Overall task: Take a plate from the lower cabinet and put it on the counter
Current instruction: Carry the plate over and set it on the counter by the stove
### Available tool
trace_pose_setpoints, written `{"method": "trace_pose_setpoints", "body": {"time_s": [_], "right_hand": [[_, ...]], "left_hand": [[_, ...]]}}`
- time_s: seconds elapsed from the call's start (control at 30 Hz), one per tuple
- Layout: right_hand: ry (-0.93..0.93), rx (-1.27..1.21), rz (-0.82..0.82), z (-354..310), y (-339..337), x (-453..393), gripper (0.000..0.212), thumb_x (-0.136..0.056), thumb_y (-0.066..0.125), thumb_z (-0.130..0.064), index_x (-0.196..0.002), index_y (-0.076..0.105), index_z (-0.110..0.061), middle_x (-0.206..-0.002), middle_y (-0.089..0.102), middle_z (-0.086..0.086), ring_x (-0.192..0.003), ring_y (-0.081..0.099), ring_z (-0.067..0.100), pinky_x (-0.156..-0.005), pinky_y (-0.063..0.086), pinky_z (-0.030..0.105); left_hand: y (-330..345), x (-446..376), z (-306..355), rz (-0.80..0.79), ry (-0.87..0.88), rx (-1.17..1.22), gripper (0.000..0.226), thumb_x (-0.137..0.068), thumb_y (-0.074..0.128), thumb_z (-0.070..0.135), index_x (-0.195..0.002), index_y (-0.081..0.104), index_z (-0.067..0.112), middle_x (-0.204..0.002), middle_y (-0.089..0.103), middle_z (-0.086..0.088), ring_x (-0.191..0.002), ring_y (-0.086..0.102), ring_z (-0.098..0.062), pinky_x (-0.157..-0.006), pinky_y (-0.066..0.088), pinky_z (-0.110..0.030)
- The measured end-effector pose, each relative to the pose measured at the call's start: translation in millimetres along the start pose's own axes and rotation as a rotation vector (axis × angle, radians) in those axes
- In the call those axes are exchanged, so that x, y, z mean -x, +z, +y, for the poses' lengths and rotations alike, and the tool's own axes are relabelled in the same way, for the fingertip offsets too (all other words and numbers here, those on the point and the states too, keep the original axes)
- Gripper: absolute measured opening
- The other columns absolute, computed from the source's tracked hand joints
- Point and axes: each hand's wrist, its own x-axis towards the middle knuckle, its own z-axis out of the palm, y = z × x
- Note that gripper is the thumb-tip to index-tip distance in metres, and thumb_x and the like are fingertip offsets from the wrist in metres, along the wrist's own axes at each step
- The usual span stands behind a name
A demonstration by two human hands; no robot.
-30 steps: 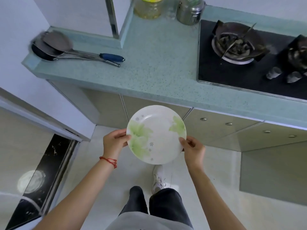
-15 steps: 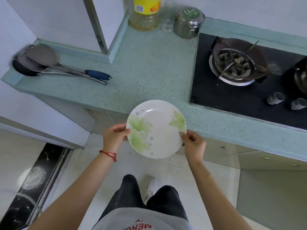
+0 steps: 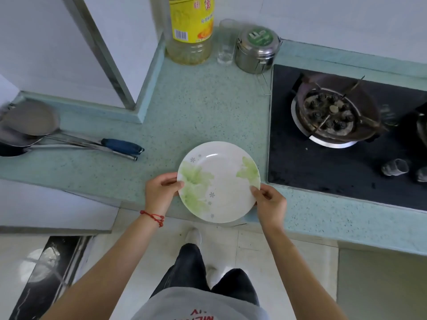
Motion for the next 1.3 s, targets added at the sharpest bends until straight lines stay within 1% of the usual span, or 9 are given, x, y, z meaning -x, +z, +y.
{"method": "trace_pose_setpoints", "body": {"time_s": [0.1,0.23,0.43,0.53,0.63,0.77,0.87,1.17,1.3], "right_hand": [[0.030,0.014,0.007,-9.2,15.1,-15.2,0.018,-0.080,0.067,-0.015,-0.067,0.063,-0.027,-0.068,0.064,-0.004,-0.066,0.057,0.015,-0.064,0.050,0.028],[0.039,0.037,0.031,-18.6,31.1,-33.0,0.005,-0.080,0.067,-0.016,-0.078,0.066,-0.021,-0.072,0.066,-0.001,-0.071,0.062,0.021,-0.069,0.053,0.033],[0.014,0.066,0.077,-32.4,42.2,-50.6,0.026,-0.081,0.066,-0.018,-0.064,0.059,-0.035,-0.066,0.063,-0.008,-0.065,0.057,0.013,-0.060,0.047,0.023],[0.026,0.078,0.075,-37.9,45.9,-63.2,0.020,-0.081,0.066,-0.018,-0.067,0.061,-0.031,-0.067,0.063,-0.006,-0.068,0.058,0.015,-0.066,0.053,0.032],[0.047,0.114,0.080,-41.5,50.8,-74.6,0.002,-0.081,0.066,-0.020,-0.080,0.066,-0.022,-0.068,0.063,-0.011,-0.069,0.059,0.011,-0.069,0.054,0.034],[0.044,0.134,0.073,-46.5,57.3,-88.3,0.004,-0.082,0.065,-0.020,-0.084,0.068,-0.017,-0.068,0.062,-0.013,-0.066,0.058,0.005,-0.064,0.049,0.024],[0.031,0.139,0.058,-52.1,61.6,-97.5,0.014,-0.082,0.065,-0.018,-0.071,0.061,-0.027,-0.065,0.062,-0.012,-0.064,0.057,0.007,-0.065,0.052,0.028],[0.026,0.165,0.027,-59.3,71.8,-122.7,0.011,-0.082,0.065,-0.019,-0.074,0.061,-0.026,-0.066,0.061,-0.014,-0.064,0.059,0.011,-0.066,0.056,0.033],[0.023,0.175,0.013,-61.9,75.3,-133.1,0.005,-0.082,0.064,-0.020,-0.079,0.067,-0.018,-0.066,0.062,-0.010,-0.063,0.057,0.011,-0.058,0.050,0.022]], "left_hand": [[0.3,-24.8,8.9,-0.015,0.012,-0.031,0.027,-0.071,0.065,-0.007,-0.083,0.071,0.017,-0.066,0.071,0.014,-0.062,0.068,-0.001,-0.054,0.053,-0.014],[2.6,-52.5,15.1,-0.034,0.026,-0.082,0.029,-0.071,0.066,-0.004,-0.082,0.068,0.023,-0.078,0.069,0.000,-0.071,0.066,-0.008,-0.062,0.055,-0.017],[12.3,-80.2,21.3,-0.029,0.021,-0.110,0.026,-0.070,0.066,-0.004,-0.087,0.069,0.016,-0.076,0.068,0.003,-0.063,0.064,0.004,-0.054,0.048,-0.006],[18.4,-92.8,24.1,-0.024,0.007,-0.110,0.027,-0.070,0.067,-0.004,-0.090,0.069,0.015,-0.082,0.069,-0.003,-0.071,0.065,-0.008,-0.059,0.052,-0.013],[23.4,-104.2,27.3,-0.003,-0.009,-0.120,0.027,-0.071,0.066,-0.004,-0.094,0.069,0.009,-0.089,0.069,-0.007,-0.077,0.065,-0.021,-0.073,0.053,-0.028],[28.8,-113.3,33.7,0.030,0.008,-0.115,0.032,-0.070,0.066,-0.005,-0.093,0.068,0.017,-0.088,0.069,-0.007,-0.072,0.065,-0.017,-0.066,0.054,-0.024],[32.6,-120.8,38.7,0.050,0.006,-0.126,0.030,-0.070,0.067,-0.006,-0.094,0.069,0.013,-0.089,0.069,-0.007,-0.071,0.064,-0.017,-0.072,0.052,-0.028],[40.8,-139.1,53.0,0.091,0.046,-0.216,0.027,-0.069,0.068,-0.004,-0.096,0.069,0.003,-0.087,0.068,-0.003,-0.075,0.064,-0.020,-0.078,0.052,-0.032],[43.5,-147.2,58.9,0.111,0.079,-0.272,0.027,-0.069,0.070,-0.002,-0.095,0.070,0.003,-0.086,0.067,-0.002,-0.076,0.064,-0.019,-0.079,0.050,-0.030]]}}
